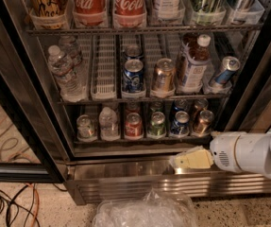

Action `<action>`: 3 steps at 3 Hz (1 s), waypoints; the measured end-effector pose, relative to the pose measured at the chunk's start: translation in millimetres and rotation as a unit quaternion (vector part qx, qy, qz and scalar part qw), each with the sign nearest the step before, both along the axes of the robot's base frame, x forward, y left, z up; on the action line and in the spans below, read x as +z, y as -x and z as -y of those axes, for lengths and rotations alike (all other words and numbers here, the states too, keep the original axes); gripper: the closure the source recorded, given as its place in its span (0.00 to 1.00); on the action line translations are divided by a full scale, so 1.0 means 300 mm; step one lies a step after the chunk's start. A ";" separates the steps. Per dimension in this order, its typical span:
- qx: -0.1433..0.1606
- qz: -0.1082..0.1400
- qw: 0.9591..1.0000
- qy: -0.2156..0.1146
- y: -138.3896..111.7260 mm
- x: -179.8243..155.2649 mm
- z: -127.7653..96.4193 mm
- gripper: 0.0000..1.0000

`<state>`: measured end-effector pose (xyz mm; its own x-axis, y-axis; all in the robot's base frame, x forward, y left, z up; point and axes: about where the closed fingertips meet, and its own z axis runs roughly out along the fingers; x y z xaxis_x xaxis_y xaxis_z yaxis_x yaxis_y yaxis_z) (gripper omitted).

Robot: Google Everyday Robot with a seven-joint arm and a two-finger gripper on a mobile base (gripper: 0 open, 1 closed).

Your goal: Pick orange can from bottom shelf of fridge

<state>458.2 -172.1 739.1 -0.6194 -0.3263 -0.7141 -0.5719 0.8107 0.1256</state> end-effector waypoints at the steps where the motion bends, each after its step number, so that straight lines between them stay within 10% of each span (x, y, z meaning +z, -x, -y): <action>1: -0.076 0.021 0.995 -0.056 -0.072 -0.060 0.024 0.00; 3: -0.108 0.050 0.992 -0.053 -0.127 -0.038 0.064 0.00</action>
Offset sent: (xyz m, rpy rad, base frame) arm 0.0184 -0.0059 -0.0168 0.1004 -0.0353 -0.1324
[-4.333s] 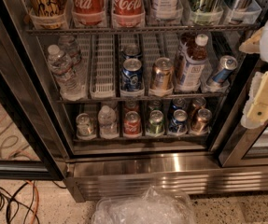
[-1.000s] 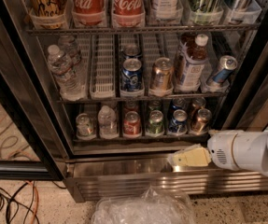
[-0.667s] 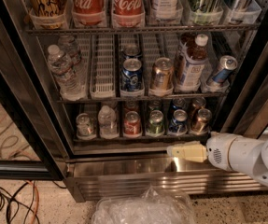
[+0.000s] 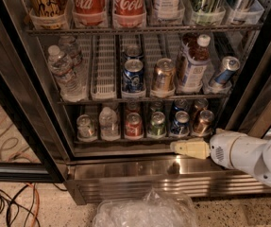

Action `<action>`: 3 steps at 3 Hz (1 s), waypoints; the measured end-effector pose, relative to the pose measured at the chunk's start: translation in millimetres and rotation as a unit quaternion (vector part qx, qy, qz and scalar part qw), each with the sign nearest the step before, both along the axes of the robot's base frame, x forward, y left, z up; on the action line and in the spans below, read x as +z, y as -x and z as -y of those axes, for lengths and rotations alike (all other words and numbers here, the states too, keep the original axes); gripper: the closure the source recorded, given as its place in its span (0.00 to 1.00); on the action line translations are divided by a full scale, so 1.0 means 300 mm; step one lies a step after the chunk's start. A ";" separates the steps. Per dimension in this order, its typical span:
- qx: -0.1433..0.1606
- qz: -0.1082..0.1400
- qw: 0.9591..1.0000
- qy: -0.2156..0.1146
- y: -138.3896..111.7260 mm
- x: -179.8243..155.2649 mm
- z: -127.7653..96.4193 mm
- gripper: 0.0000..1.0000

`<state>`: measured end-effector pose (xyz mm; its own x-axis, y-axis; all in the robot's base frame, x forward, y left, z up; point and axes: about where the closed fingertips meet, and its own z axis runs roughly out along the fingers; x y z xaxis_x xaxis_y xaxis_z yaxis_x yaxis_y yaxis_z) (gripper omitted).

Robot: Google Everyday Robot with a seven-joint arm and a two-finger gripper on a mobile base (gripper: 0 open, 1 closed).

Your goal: Pick orange can from bottom shelf of fridge

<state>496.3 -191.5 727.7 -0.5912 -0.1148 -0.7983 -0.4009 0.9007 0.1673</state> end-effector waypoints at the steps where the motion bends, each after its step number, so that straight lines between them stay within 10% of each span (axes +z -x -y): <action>1: -0.022 0.011 1.000 -0.007 -0.028 -0.019 0.006 0.00; 3: -0.132 0.115 0.984 -0.042 -0.116 -0.097 0.171 0.00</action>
Offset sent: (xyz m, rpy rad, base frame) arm 0.0432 -0.0454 -0.0072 0.1465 -0.3757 -0.3398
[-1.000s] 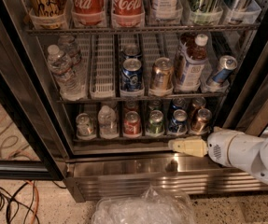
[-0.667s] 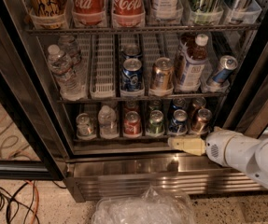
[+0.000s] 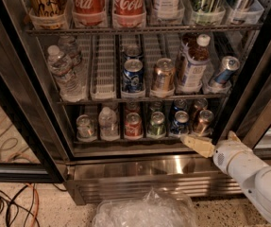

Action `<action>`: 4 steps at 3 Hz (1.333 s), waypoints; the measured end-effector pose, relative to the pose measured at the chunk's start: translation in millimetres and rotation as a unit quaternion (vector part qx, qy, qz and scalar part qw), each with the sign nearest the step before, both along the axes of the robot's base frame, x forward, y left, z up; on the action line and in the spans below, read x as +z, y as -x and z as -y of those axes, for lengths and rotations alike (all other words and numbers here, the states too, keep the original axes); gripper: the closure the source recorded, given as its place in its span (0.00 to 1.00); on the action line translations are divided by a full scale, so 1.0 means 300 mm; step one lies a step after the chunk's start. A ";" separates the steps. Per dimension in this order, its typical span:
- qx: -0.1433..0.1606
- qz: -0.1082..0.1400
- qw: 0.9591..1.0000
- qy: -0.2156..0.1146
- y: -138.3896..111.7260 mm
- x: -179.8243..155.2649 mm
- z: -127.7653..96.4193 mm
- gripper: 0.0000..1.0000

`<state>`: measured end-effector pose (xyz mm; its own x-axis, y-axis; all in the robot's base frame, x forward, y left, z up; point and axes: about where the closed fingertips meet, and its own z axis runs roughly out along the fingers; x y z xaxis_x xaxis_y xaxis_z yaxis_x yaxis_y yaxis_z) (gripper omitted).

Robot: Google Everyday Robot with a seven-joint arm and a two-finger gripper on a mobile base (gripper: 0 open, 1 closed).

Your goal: Pick orange can from bottom shelf of fridge

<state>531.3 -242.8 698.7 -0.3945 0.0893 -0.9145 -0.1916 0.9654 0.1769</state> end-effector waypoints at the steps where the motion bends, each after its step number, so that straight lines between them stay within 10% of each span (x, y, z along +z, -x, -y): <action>1: -0.039 0.066 0.997 -0.008 -0.019 0.010 0.001 0.00; 2: -0.059 0.120 0.991 -0.020 -0.037 0.042 -0.050 0.00; 4: -0.069 0.145 0.987 -0.024 -0.048 0.023 -0.113 0.00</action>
Offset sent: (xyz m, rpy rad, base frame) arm 0.0138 0.0318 0.0241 0.0682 -0.3727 -0.1690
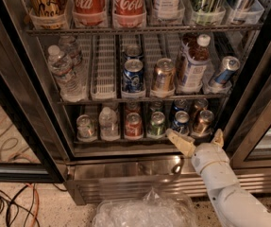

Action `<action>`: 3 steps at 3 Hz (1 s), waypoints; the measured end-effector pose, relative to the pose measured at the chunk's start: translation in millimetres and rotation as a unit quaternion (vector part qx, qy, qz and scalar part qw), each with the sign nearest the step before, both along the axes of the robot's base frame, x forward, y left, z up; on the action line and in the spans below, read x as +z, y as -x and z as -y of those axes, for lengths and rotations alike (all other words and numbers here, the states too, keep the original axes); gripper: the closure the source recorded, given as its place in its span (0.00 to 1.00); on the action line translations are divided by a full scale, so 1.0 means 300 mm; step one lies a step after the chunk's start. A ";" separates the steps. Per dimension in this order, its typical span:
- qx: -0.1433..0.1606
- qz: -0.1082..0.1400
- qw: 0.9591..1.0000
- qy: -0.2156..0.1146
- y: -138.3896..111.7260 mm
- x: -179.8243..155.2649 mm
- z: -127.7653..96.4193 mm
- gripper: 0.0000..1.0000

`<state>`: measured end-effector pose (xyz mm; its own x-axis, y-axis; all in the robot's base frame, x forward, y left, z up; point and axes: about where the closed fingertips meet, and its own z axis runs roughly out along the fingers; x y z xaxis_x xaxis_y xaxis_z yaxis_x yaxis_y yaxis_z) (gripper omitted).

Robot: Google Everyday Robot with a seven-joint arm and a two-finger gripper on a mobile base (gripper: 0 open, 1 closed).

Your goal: Pick orange can from bottom shelf of fridge

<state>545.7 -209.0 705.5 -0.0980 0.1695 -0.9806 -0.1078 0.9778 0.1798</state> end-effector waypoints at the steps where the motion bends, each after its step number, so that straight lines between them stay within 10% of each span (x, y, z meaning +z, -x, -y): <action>1: -0.011 -0.002 1.000 -0.002 -0.011 -0.066 -0.012 0.15; 3: -0.068 0.018 0.997 0.013 -0.023 -0.130 0.079 0.23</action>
Offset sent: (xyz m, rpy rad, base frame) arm 0.0064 -0.0157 -0.0510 -0.0049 -0.0284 -0.1391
